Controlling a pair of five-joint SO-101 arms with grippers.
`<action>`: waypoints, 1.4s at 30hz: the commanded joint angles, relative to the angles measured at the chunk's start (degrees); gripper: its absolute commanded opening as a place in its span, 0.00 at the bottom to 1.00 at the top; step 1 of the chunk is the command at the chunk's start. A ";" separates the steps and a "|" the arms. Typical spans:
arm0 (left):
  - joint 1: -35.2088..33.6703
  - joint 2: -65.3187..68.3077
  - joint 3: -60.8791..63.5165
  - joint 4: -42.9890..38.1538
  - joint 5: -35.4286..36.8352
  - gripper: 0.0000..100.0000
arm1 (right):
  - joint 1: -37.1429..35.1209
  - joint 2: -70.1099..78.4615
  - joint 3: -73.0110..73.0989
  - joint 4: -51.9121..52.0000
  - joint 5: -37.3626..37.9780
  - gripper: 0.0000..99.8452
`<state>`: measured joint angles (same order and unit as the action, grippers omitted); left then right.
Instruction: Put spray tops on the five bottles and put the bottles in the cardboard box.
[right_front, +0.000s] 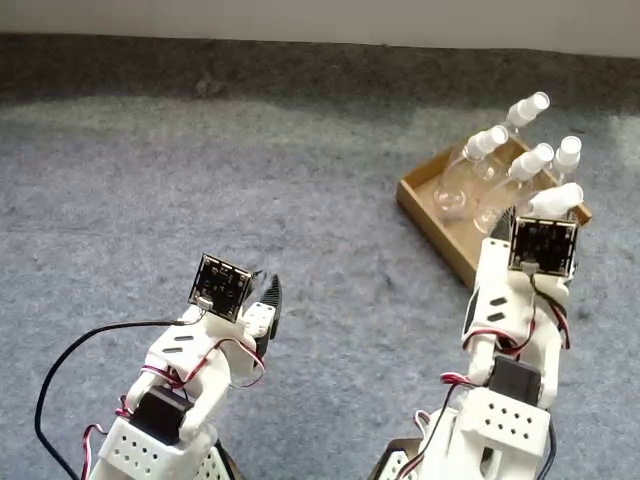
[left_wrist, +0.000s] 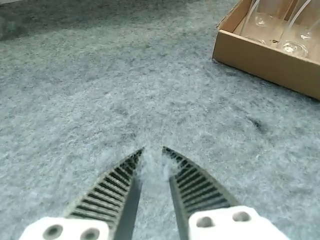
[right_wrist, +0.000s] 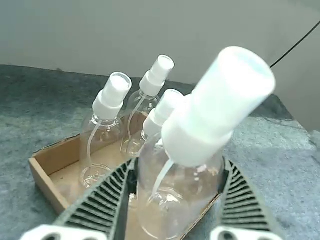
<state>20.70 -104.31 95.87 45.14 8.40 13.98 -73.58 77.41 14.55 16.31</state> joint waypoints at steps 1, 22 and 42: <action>-0.75 0.13 1.27 0.09 -0.26 0.00 | 0.92 1.27 1.89 -6.81 0.70 0.16; -0.75 0.13 1.27 0.18 -0.26 0.00 | 0.75 16.04 2.15 -16.22 -7.38 0.16; -0.75 0.13 1.27 0.18 -0.26 0.00 | -1.36 29.76 2.07 -23.52 -7.38 0.16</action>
<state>20.70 -104.31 95.87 45.14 8.40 13.54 -45.19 81.89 -7.25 9.45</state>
